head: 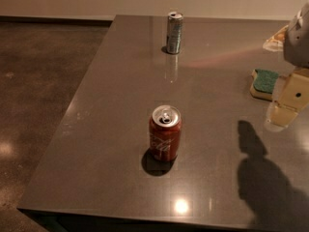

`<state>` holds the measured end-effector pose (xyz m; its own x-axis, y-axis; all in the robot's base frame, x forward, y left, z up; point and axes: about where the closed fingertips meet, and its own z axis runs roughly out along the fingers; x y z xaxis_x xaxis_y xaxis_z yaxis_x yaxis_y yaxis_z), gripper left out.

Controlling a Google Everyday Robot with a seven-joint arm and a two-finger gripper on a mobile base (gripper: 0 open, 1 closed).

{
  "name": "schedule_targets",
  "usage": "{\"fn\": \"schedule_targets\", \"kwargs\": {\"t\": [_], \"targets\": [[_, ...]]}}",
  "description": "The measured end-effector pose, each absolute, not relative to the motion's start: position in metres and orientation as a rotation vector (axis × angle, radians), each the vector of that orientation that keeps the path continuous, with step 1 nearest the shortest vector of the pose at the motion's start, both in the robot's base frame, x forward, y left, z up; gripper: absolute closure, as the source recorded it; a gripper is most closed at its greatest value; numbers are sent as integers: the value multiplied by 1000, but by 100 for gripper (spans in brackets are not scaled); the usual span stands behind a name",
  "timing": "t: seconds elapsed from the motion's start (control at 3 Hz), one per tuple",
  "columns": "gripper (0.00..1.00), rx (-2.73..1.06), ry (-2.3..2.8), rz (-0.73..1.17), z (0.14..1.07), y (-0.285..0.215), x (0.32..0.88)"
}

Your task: Move coke can near redbull can

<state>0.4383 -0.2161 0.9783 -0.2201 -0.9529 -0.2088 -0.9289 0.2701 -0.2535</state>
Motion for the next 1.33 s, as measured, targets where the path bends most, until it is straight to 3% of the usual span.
{"fn": "schedule_targets", "kwargs": {"t": [0.67, 1.33], "targets": [[0, -1739, 2171, -55, 978, -198, 437], [0, -1828, 2013, 103, 953, -131, 422]]}}
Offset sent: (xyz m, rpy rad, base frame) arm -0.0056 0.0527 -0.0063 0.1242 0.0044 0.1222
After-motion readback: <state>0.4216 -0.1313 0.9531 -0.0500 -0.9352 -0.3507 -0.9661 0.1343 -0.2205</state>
